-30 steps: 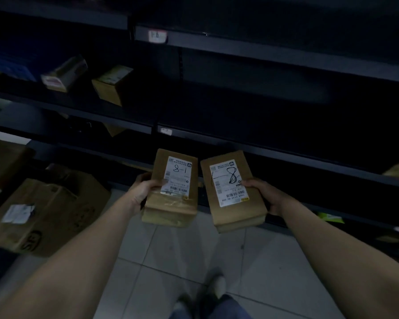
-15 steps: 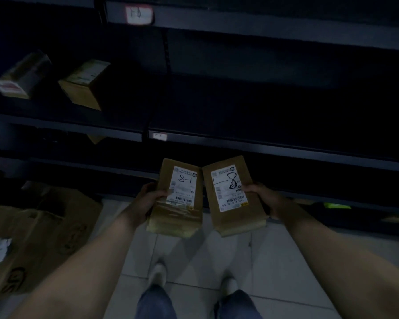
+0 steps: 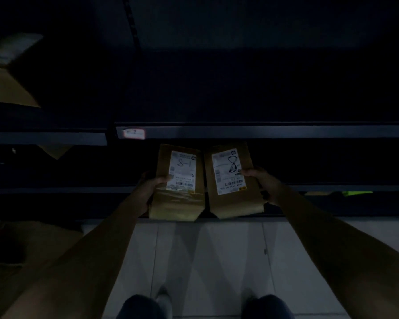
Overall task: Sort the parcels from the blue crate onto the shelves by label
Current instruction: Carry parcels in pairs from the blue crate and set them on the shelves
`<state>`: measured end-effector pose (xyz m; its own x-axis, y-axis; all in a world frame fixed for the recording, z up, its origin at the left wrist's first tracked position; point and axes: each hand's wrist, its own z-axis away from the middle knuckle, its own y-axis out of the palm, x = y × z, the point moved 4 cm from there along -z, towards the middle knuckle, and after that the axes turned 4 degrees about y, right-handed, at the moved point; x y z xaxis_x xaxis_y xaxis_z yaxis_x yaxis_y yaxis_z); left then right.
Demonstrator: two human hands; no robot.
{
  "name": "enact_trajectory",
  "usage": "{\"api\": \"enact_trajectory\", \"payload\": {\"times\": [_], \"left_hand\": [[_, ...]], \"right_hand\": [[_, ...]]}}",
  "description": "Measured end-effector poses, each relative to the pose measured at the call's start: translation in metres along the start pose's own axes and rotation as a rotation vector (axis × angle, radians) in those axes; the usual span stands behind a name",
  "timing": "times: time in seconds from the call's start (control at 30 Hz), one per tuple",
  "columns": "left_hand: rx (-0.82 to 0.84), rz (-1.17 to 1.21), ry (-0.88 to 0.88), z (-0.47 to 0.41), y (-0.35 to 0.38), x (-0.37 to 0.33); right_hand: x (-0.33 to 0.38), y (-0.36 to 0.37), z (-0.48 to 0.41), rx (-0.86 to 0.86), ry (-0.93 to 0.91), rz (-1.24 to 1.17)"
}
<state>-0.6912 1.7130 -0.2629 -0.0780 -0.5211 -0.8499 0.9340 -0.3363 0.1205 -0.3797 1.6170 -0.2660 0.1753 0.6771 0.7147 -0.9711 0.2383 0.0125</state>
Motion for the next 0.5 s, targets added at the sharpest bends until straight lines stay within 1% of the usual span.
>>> {"api": "enact_trajectory", "payload": {"times": [0.1,0.27,0.5], "left_hand": [[-0.014,0.025,-0.008,-0.035,0.000,0.009],[0.038,0.051,-0.037,-0.081,0.005,0.017],[-0.026,0.045,-0.065,-0.126,0.007,0.024]], "right_hand": [[0.005,-0.003,-0.028,0.053,-0.004,0.018],[0.011,-0.017,-0.076,-0.005,0.011,0.016],[0.014,-0.025,-0.106,-0.022,0.003,-0.043]]}}
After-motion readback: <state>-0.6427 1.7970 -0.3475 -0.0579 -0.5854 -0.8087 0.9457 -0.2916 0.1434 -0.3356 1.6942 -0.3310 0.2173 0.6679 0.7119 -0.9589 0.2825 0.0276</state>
